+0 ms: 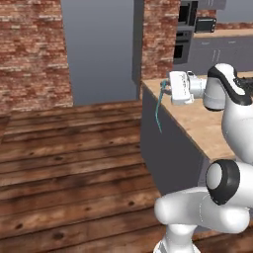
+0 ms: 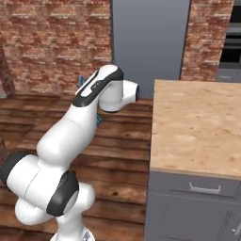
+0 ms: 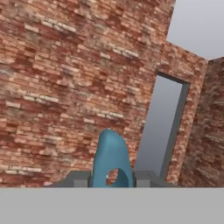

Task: Put the corn and mushroom in the pot. Retrieve the spatula and lightly stir the vegetables in the pot.

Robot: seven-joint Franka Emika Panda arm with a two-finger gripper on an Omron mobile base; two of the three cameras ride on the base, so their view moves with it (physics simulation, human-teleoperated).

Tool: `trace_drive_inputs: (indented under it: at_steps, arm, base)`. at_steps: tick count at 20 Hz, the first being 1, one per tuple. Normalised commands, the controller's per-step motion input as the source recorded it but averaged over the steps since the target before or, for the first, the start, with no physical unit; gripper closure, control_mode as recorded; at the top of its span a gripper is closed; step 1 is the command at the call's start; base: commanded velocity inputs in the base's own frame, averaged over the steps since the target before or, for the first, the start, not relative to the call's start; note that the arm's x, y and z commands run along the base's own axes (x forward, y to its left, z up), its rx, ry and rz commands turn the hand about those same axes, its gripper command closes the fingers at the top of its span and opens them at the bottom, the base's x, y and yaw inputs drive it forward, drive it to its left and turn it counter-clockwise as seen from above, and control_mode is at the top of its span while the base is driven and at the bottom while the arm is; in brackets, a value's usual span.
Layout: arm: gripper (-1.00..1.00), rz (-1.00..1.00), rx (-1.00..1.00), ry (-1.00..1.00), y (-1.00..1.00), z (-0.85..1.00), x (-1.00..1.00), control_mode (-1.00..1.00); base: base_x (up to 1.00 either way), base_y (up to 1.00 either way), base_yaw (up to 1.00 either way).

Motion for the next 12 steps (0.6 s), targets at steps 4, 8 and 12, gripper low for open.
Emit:
trace_drive_inputs:
  at_steps: [4, 8, 12]
  arm:
    - [1.0, 0.0, 0.0, 0.0, 0.0, 0.0, 0.0, 1.0]
    - [1.0, 0.0, 0.0, 0.0, 0.0, 0.0, 0.0, 1.0]
    - [1.0, 0.0, 0.0, 0.0, 0.0, 0.0, 0.0, 1.0]
  base:
    - [0.68, 0.99, -0.05]
    - [0.88, 0.9, -0.01]
    - [1.0, 0.78, 0.0]
